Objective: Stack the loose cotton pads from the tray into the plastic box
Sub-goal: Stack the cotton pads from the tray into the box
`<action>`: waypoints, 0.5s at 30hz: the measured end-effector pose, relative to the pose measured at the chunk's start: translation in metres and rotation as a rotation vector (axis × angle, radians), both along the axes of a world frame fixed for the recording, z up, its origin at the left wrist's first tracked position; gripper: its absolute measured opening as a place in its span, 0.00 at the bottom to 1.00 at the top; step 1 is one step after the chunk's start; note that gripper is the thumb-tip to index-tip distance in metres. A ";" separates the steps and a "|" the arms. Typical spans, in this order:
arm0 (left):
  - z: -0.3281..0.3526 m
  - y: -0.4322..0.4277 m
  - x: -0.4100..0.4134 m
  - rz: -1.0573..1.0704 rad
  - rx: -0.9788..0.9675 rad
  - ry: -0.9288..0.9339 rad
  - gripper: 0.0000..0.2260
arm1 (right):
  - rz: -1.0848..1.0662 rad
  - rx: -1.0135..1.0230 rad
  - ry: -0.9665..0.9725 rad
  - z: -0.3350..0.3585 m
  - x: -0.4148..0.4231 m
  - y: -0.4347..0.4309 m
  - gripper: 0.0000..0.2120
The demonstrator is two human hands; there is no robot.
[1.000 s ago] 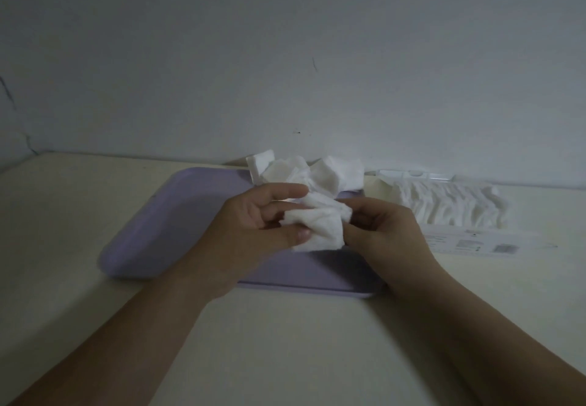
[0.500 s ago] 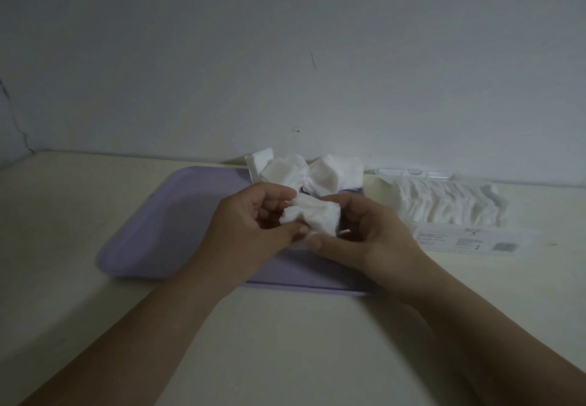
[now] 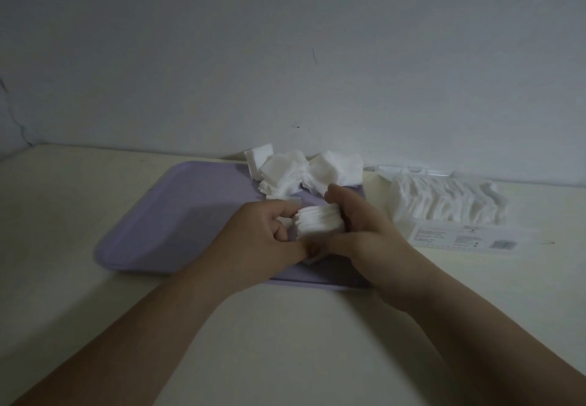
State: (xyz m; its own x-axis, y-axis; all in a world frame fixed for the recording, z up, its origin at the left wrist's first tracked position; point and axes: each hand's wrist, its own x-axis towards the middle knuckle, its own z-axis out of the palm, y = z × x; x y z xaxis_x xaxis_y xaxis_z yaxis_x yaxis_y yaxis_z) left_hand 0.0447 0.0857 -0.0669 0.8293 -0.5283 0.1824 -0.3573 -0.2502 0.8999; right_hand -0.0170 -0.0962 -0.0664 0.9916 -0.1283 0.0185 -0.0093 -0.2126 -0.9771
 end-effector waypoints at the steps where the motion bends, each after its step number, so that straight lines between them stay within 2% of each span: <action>1: 0.000 0.000 0.000 0.004 0.009 0.021 0.14 | -0.004 0.066 0.005 0.001 0.000 0.001 0.49; 2: -0.001 -0.001 0.001 0.002 0.010 0.042 0.13 | -0.003 0.120 0.007 0.003 0.000 0.001 0.43; 4: -0.002 -0.002 0.001 -0.016 -0.008 0.057 0.10 | -0.001 0.159 0.001 0.004 -0.002 0.004 0.19; 5: -0.002 -0.003 0.000 -0.030 -0.010 0.044 0.09 | -0.002 0.156 -0.008 0.004 -0.002 0.006 0.11; 7: -0.002 -0.004 0.000 -0.070 0.005 0.004 0.08 | 0.010 0.158 -0.040 0.001 -0.002 0.008 0.10; 12: -0.009 -0.006 0.001 -0.047 -0.012 -0.027 0.10 | -0.056 0.262 -0.063 -0.006 0.004 0.006 0.17; 15: -0.012 -0.006 0.004 0.043 -0.024 -0.068 0.07 | 0.004 0.326 -0.044 -0.006 0.005 0.001 0.28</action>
State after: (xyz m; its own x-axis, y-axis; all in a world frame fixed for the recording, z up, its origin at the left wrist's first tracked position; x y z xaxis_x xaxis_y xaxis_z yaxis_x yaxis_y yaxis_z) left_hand 0.0488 0.0802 -0.0789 0.8365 -0.4871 0.2510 -0.4070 -0.2457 0.8797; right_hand -0.0121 -0.0948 -0.0719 0.9912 -0.1305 0.0199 0.0346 0.1117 -0.9931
